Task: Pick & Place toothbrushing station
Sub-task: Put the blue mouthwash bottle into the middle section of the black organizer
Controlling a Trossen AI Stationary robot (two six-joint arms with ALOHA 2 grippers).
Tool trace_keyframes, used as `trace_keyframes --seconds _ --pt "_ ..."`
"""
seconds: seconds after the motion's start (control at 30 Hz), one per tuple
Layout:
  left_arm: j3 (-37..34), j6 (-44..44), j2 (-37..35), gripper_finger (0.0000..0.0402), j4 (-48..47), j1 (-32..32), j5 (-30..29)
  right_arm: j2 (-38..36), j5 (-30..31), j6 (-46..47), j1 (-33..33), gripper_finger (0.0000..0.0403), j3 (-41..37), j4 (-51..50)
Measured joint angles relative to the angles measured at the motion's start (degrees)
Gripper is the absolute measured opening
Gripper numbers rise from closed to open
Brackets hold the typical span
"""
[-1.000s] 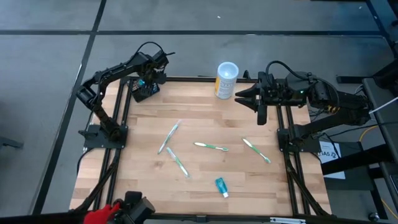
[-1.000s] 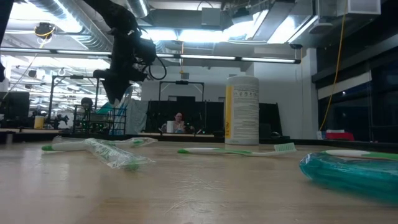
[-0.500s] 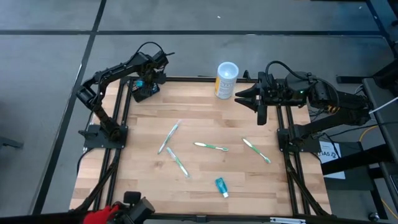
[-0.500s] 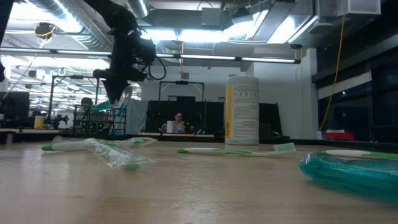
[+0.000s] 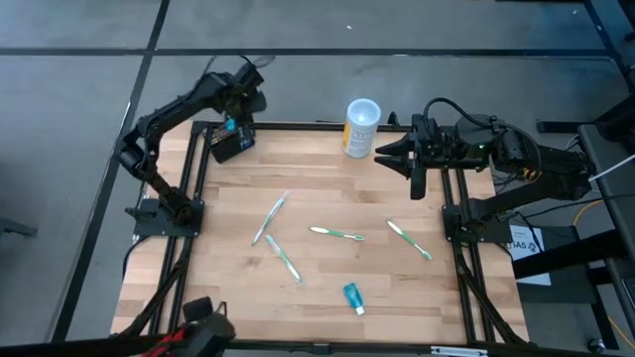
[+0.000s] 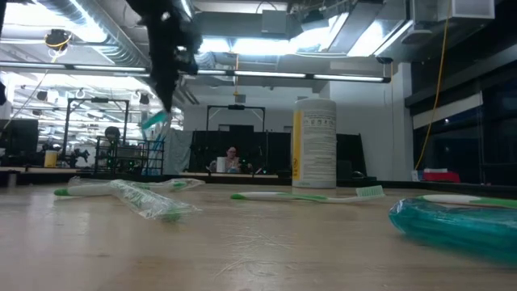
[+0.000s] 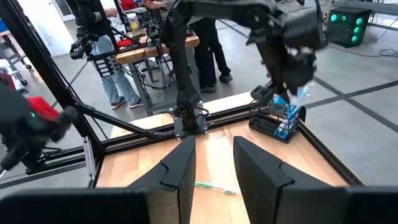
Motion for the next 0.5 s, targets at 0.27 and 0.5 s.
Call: trace_keyframes --seconds 0.27,0.5 --pt "0.61 -22.78 -9.10 0.0084 8.92 3.58 5.27 -1.08 0.00 -0.42 0.00 0.0110 0.00 -0.91" --pt "-2.73 -40.49 -15.14 0.0084 8.75 2.69 -3.30 -3.68 1.30 -1.56 0.00 0.0110 0.00 -0.86"
